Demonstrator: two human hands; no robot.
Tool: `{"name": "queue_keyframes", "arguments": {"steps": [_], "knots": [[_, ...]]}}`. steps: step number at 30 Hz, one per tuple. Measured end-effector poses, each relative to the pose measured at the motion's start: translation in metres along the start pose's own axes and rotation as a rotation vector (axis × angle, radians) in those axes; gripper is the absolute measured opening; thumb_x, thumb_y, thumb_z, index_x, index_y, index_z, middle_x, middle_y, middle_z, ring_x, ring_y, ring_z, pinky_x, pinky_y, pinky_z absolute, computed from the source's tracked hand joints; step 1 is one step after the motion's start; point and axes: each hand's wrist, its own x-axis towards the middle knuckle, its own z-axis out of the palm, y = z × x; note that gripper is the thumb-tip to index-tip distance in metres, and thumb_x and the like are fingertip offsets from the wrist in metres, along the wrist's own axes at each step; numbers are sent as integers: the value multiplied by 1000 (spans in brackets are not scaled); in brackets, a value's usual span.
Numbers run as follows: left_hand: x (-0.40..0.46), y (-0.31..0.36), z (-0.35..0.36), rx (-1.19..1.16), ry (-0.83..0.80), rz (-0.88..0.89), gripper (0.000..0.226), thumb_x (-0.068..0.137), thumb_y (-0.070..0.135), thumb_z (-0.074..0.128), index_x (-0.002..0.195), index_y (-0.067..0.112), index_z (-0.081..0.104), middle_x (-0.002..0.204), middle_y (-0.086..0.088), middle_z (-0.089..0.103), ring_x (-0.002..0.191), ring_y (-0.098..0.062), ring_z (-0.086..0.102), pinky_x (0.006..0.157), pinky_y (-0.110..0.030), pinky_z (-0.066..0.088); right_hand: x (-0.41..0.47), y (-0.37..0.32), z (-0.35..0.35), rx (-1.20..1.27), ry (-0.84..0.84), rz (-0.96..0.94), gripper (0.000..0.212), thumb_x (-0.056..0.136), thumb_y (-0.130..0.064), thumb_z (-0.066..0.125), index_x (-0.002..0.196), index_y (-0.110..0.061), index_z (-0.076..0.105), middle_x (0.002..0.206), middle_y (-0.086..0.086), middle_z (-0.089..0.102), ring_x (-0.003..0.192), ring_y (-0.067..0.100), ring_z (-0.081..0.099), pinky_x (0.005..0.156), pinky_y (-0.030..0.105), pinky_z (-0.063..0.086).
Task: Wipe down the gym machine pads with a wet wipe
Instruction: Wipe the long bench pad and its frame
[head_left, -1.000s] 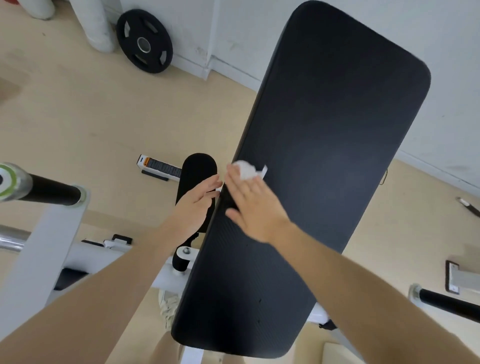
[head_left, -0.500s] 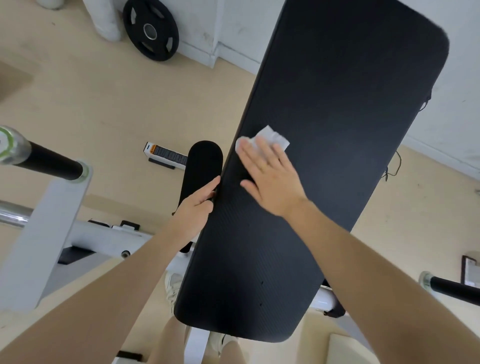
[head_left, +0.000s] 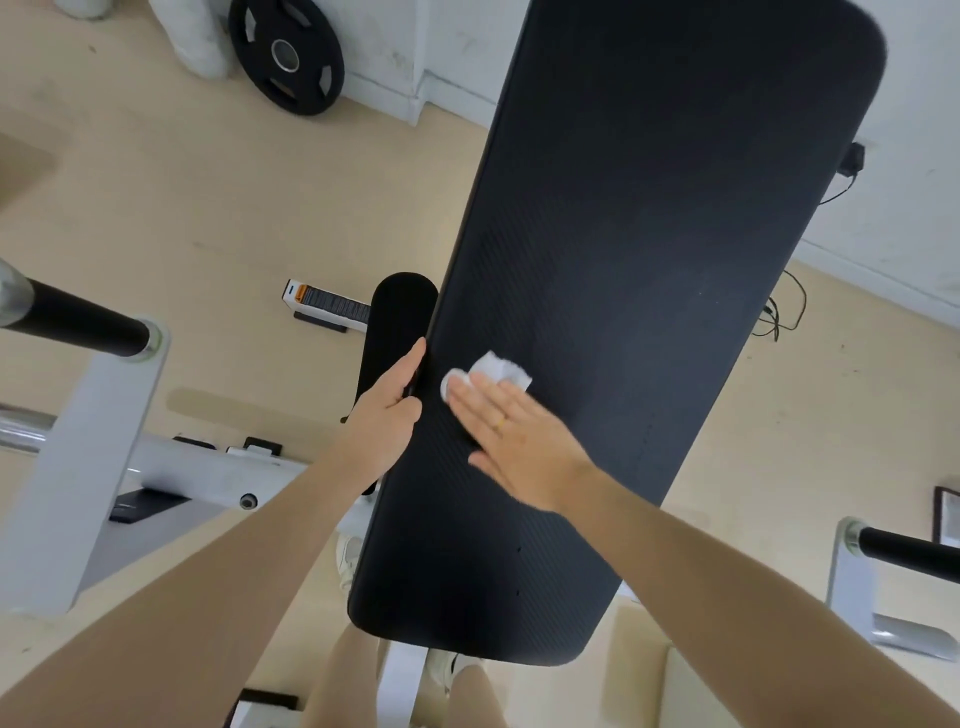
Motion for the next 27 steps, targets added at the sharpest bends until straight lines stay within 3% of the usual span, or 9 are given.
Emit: {"name": "queue_keyframes", "arguments": {"steps": [4, 7, 9, 12, 15, 17, 20, 27], "knots": [[-2, 7, 2, 225, -4, 22, 69, 92, -1, 35, 148, 30, 9, 156, 5, 17, 142, -23, 21, 116, -41, 20, -18, -7, 15, -30, -11, -43, 67, 93, -46, 26, 146, -7, 15, 153, 5, 10, 142, 18, 10, 118, 36, 8], [1, 9, 6, 490, -23, 222, 78, 86, -7, 40, 148, 19, 1, 156, 7, -4, 145, -12, -1, 119, -30, 6, -8, 20, 8, -13, 35, 89, 66, 93, -44, 22, 145, -5, 14, 153, 5, 15, 141, 19, 22, 116, 37, 5], [6, 11, 10, 661, 24, 292, 81, 84, -3, 47, 148, 13, -1, 156, 2, -9, 145, -15, -5, 118, -30, 8, 5, 48, -4, -15, 82, 209, 68, 91, -45, 22, 144, -3, 20, 151, 7, 27, 138, 23, 31, 113, 37, 12], [13, 13, 19, 971, 78, 351, 96, 82, 23, 61, 147, 8, -8, 155, -7, -17, 144, -23, -10, 117, -34, 5, 20, 92, -27, 31, 177, 414, 68, 92, -45, 25, 145, -3, 22, 153, 11, 26, 140, 26, 27, 115, 37, 18], [16, 14, 29, 1166, 93, 290, 120, 74, 52, 67, 143, 4, -19, 153, -12, -24, 144, -26, -14, 115, -32, -3, 27, 121, -40, 171, 202, 510, 66, 95, -42, 25, 148, -5, 11, 157, 9, 11, 144, 27, 12, 117, 37, 10], [15, 14, 37, 1214, 145, 291, 126, 69, 52, 71, 142, 1, -18, 154, -16, -19, 144, -30, -9, 113, -33, -4, 25, 117, -39, 144, 190, 488, 66, 95, -41, 23, 147, -4, 11, 157, 12, 11, 144, 29, 12, 117, 38, 10], [11, 18, 45, 1237, 209, 282, 127, 63, 45, 79, 143, -2, -8, 154, -21, -7, 144, -33, 2, 111, -34, 0, 3, 83, -18, 8, 86, 305, 68, 93, -43, 15, 146, -1, 10, 155, 14, 16, 142, 32, 17, 116, 41, 12], [11, 18, 52, 1274, 232, 224, 124, 71, 44, 74, 139, 1, -21, 153, -19, -17, 144, -32, -6, 111, -34, -3, -58, 8, 30, 115, 9, 14, 66, 93, -45, 21, 147, -7, 11, 155, 6, 11, 143, 22, 11, 116, 36, 0]]}}
